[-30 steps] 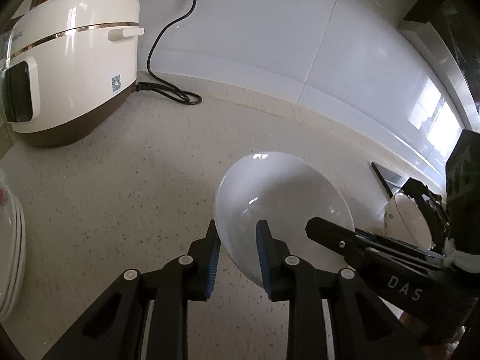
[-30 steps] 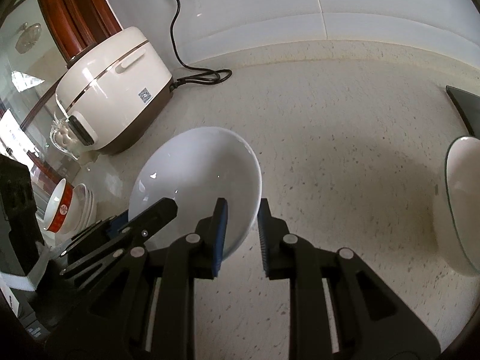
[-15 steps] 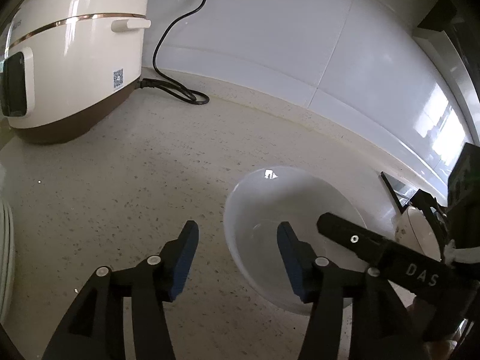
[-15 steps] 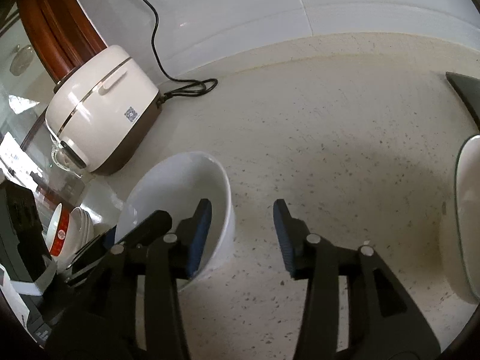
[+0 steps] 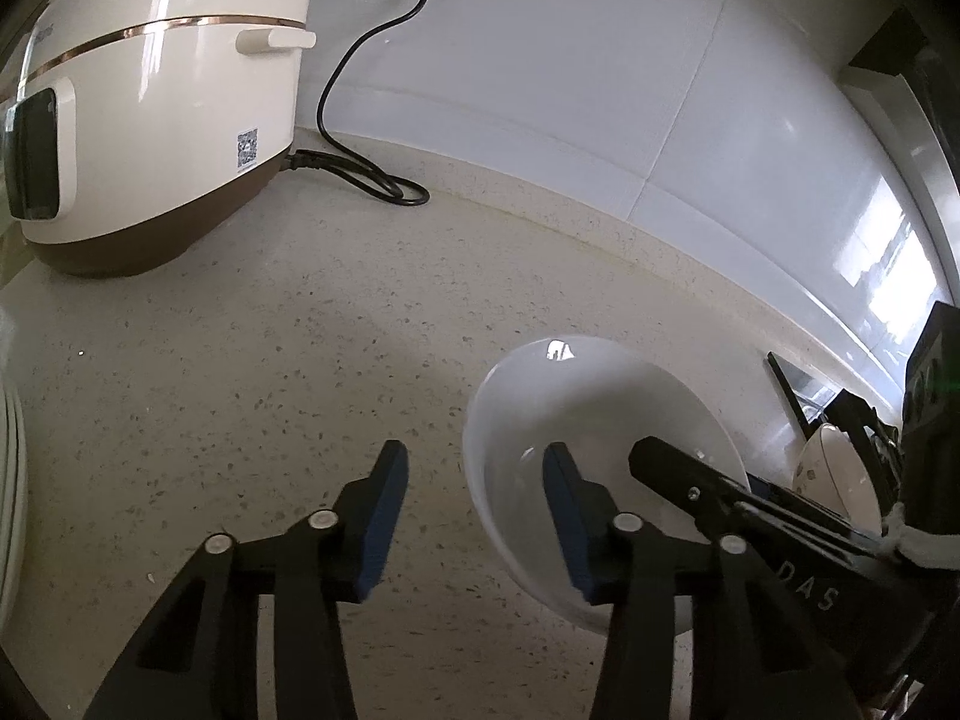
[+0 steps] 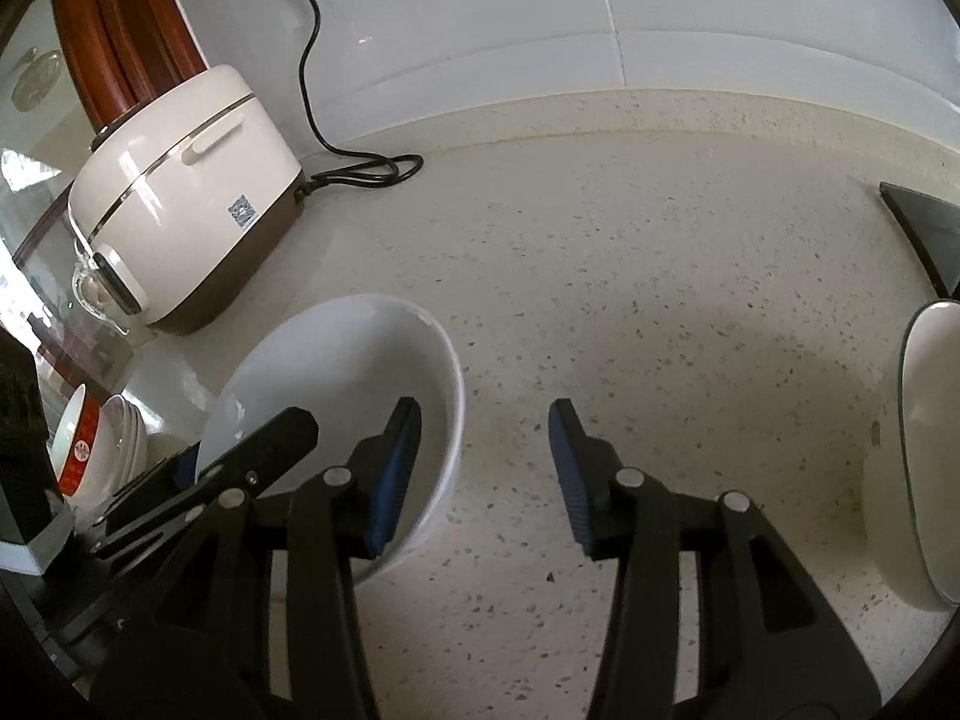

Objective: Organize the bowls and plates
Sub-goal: 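Lift the white bowl with both grippers and carry it toward the plate stack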

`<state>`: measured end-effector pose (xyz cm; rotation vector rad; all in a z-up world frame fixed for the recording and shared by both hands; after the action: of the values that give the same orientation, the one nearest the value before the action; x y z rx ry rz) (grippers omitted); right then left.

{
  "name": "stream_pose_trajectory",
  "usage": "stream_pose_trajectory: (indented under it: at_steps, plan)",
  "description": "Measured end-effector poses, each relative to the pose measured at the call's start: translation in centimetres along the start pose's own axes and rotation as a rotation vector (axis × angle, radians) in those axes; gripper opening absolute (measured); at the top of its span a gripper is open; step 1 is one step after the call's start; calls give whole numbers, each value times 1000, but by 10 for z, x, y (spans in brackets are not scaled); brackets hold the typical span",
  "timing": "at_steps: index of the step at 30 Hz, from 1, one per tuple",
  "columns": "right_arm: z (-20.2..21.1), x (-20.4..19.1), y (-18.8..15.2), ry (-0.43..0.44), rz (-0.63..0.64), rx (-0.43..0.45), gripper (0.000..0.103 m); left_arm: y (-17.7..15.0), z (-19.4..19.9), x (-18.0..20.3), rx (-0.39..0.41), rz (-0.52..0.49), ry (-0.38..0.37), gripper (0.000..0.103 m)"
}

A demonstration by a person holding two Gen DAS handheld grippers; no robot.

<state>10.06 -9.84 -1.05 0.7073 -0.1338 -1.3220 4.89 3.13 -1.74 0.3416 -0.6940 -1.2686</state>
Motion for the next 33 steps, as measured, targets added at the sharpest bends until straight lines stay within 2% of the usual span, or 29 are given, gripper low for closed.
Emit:
stream_pose_trajectory:
  at_steps: [1, 3, 4, 6, 10, 14, 27, 33]
  plan:
    - [0, -1, -1, 2, 6, -2, 44, 0, 0, 0, -3, -5, -5, 40]
    - [-1, -4, -3, 10, 20, -8, 33, 0, 0, 1, -7, -13, -10, 33]
    - [-2, -5, -4, 14, 29, -12, 32, 0, 1, 1, -6, -16, -12, 28]
    - [-4, -8, -5, 20, 45, -18, 25, 1, 0, 1, -8, -22, -19, 25]
    - [-4, -13, -8, 31, 70, -11, 22, 1, -2, 0, -20, -21, -32, 16]
    - [0, -11, -9, 66, 61, 5, 19, 2, -3, -5, -28, 7, -42, 11]
    - [5, -12, -13, 48, 57, 17, 18, 1, -3, -10, -29, 26, -72, 11]
    - [8, -12, -14, 86, 74, 20, 17, -8, 6, -13, -23, 42, -59, 10]
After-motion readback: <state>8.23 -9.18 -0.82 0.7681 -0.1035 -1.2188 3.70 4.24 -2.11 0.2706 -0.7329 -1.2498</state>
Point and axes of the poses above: each gripper's, at about its wrist camera, not at the fingertips, and z roughly against the way its jaws point, x to its right, y to its top, the point moved 1 cm from there along -z, roughly the way its jaws point, and after that the axes turned 7 degrees about -x, right-handed, at the moved point
